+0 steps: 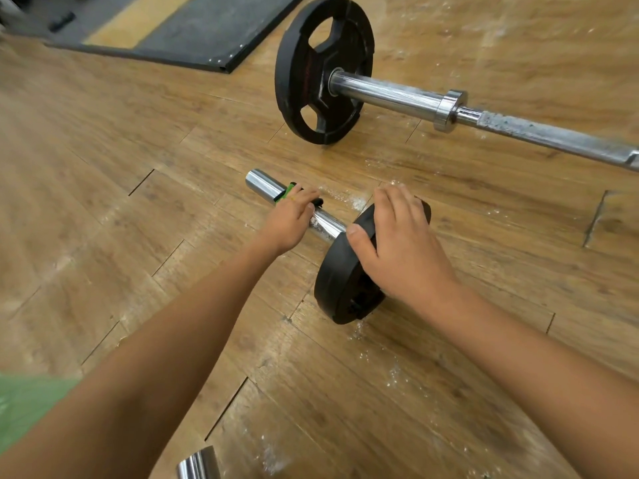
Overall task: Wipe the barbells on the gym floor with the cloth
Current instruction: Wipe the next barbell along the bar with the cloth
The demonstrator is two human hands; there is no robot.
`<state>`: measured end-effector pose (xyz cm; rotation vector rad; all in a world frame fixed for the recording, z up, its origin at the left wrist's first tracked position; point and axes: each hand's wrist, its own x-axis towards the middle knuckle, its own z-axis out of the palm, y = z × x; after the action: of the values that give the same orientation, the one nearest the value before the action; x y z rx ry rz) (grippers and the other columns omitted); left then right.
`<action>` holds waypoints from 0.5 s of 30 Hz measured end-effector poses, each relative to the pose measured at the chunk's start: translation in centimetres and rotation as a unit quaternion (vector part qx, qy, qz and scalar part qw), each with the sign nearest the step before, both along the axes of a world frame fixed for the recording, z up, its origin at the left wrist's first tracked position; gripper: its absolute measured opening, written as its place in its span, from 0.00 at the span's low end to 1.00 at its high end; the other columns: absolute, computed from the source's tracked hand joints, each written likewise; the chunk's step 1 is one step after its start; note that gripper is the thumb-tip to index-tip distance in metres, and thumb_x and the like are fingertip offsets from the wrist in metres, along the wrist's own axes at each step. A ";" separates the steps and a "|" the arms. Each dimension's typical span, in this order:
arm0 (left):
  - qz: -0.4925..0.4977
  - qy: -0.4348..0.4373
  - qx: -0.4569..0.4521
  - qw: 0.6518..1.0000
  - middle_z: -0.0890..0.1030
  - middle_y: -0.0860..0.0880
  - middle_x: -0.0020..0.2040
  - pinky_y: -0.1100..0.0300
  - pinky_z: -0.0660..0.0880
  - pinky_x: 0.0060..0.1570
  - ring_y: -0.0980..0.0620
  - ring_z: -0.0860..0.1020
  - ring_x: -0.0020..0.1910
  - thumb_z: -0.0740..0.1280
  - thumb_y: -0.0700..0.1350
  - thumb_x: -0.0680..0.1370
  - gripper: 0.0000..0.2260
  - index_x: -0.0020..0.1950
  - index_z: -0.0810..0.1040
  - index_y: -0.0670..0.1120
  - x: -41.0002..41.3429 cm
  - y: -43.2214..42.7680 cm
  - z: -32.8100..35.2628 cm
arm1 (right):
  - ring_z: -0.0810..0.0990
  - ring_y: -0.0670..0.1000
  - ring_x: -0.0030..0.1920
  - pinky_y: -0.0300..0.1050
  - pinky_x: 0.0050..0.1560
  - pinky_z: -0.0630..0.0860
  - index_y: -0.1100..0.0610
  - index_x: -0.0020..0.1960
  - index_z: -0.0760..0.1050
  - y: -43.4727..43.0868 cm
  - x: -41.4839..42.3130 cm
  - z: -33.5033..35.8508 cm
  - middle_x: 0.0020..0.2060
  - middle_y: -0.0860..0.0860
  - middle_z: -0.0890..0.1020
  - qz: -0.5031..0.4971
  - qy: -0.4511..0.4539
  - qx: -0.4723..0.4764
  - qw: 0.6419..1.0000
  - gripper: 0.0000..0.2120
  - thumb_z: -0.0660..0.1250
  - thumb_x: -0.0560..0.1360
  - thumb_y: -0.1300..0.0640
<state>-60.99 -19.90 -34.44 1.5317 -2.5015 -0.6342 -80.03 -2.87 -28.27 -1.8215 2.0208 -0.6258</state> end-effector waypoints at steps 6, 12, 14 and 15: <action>0.062 0.034 -0.019 0.997 0.71 0.44 0.75 0.48 0.54 0.79 0.43 0.55 0.80 0.55 0.40 0.85 0.17 0.73 0.73 0.41 -0.4 1.0 -0.4 | 0.46 0.54 0.81 0.52 0.80 0.44 0.61 0.81 0.51 1.1 1.3 -0.2 0.81 0.57 0.53 0.012 0.002 -0.024 1.000 0.36 0.49 0.82 0.39; 0.033 0.049 0.026 0.998 0.67 0.46 0.78 0.54 0.50 0.79 0.47 0.52 0.81 0.55 0.41 0.86 0.18 0.75 0.71 0.42 2.4 0.3 -0.1 | 0.47 0.55 0.81 0.50 0.78 0.41 0.61 0.81 0.54 1.9 2.5 -0.8 0.80 0.57 0.55 0.037 0.031 -0.040 0.998 0.37 0.46 0.82 0.36; 0.067 0.058 0.009 0.996 0.68 0.44 0.77 0.49 0.51 0.79 0.44 0.53 0.81 0.56 0.39 0.86 0.17 0.74 0.72 0.40 1.8 0.7 -0.5 | 0.46 0.55 0.81 0.49 0.78 0.40 0.61 0.81 0.54 2.1 2.7 -0.9 0.80 0.57 0.55 0.040 0.038 -0.044 0.997 0.38 0.45 0.81 0.36; 0.060 0.057 -0.008 0.997 0.69 0.44 0.76 0.48 0.51 0.79 0.43 0.53 0.81 0.56 0.40 0.85 0.17 0.73 0.73 0.40 1.5 1.2 -0.8 | 0.47 0.55 0.81 0.50 0.78 0.40 0.61 0.81 0.54 2.1 2.7 -0.9 0.80 0.57 0.55 0.037 0.039 -0.047 0.997 0.38 0.44 0.81 0.36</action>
<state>-59.44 -18.67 -35.24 1.5800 -2.3065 -0.6604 -77.32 -0.74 -29.20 -1.9954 1.9925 -0.6472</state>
